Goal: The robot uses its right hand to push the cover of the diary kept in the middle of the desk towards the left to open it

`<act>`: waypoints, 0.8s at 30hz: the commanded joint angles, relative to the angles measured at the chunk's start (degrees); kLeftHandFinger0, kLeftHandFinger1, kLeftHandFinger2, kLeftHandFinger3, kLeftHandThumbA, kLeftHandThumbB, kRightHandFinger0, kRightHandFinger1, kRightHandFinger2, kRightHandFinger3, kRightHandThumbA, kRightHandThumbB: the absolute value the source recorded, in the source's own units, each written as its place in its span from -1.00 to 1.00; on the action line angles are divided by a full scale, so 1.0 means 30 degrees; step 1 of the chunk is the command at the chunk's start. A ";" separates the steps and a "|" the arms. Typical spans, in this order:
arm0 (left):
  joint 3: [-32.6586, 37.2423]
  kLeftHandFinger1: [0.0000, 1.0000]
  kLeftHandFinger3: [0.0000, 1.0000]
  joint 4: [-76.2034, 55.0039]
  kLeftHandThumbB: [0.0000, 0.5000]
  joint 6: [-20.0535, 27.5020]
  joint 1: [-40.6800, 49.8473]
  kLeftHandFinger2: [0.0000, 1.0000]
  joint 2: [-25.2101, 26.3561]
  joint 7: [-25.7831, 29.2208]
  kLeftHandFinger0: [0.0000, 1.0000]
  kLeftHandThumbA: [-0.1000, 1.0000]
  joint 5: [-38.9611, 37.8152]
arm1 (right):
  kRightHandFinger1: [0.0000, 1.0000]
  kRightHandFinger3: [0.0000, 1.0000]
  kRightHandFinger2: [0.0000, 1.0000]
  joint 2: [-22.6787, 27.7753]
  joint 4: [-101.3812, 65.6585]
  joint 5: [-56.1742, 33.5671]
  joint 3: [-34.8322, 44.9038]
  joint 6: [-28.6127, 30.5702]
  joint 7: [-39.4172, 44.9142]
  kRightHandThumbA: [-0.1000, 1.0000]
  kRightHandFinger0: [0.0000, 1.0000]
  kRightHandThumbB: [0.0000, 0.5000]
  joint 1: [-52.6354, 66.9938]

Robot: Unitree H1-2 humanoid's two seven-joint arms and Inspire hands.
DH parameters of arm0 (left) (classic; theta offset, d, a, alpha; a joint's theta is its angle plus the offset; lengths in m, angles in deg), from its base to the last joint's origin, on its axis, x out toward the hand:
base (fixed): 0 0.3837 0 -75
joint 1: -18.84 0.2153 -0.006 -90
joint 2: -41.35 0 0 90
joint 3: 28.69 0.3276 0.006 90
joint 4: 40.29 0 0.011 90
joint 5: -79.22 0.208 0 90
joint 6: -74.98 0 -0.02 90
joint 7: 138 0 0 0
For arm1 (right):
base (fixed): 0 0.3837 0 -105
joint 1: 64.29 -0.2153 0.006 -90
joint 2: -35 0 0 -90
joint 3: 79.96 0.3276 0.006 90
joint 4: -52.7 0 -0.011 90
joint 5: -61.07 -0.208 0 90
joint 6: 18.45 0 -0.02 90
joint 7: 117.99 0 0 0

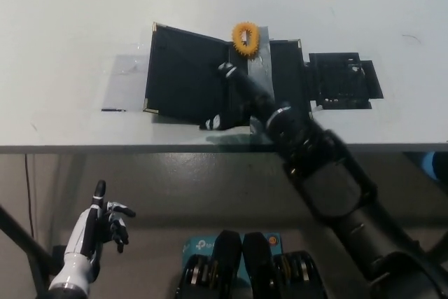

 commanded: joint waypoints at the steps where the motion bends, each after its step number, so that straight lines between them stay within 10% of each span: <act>1: -0.0519 -0.58 -0.38 -0.0083 0.25 0.1178 0.0325 -0.64 -0.0112 0.0187 -0.64 1.00 -0.0353 | 1.00 1.00 1.00 0.0293 -0.2911 -0.7605 0.3178 -0.1918 0.2430 1.00 0.98 0.09 -0.0742; 12: -0.0716 -0.57 -0.30 -0.0383 0.37 0.0822 0.0631 -0.58 -0.0183 0.0442 -0.63 1.00 -0.0182 | 1.00 1.00 1.00 0.4272 -0.9078 -2.1219 0.2418 -0.1918 -0.4372 1.00 0.95 0.03 0.1376; 24: -0.0946 -0.62 -0.32 -0.0240 0.34 0.0704 0.0812 -0.64 -0.0282 0.0552 -0.69 1.00 -0.0341 | 1.00 1.00 1.00 0.6778 -1.3955 -2.7029 0.4478 -0.1918 -0.7574 1.00 1.00 0.20 0.4454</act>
